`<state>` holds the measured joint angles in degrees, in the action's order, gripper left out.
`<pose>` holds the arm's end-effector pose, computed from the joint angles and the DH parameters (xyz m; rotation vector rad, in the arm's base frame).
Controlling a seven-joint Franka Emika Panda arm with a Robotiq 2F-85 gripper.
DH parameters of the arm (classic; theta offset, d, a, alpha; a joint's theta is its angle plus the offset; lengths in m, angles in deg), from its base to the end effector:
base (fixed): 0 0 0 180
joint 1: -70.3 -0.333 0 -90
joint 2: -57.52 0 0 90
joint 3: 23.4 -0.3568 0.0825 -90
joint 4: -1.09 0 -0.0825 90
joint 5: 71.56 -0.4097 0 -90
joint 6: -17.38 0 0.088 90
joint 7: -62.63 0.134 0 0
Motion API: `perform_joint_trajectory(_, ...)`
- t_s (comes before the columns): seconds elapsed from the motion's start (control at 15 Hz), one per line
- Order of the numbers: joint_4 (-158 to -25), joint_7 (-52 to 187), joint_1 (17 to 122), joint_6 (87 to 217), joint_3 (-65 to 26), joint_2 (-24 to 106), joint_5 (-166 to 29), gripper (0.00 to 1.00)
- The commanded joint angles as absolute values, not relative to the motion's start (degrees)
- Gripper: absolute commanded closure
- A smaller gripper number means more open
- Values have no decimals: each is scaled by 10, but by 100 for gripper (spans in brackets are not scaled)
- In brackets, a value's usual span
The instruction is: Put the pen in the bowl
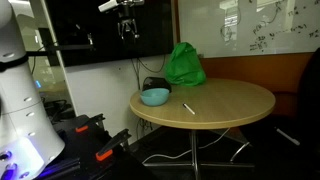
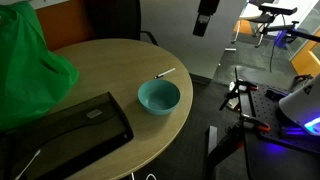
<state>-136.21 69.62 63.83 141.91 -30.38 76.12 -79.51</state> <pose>0.4501 0.1178 0.4478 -3.0426 -0.0539 -0.1300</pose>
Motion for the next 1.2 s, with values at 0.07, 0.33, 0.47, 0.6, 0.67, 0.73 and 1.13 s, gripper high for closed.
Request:
perform_joint_trajectory(0.07,-1361,696,639,1418,-304,761,-795,0)
perform_joint_trajectory(0.33,-1353,653,642,1436,-304,739,-743,0)
perform_joint_trajectory(0.47,-1344,601,645,1431,-295,713,-704,0)
perform_joint_trajectory(0.6,-1338,556,655,1439,-285,684,-661,0)
perform_joint_trajectory(0.67,-1336,516,659,1454,-275,665,-641,0)
perform_joint_trajectory(0.73,-1333,492,664,1470,-268,648,-617,0)
perform_joint_trajectory(1.13,-1305,347,695,1566,-235,527,-540,0)
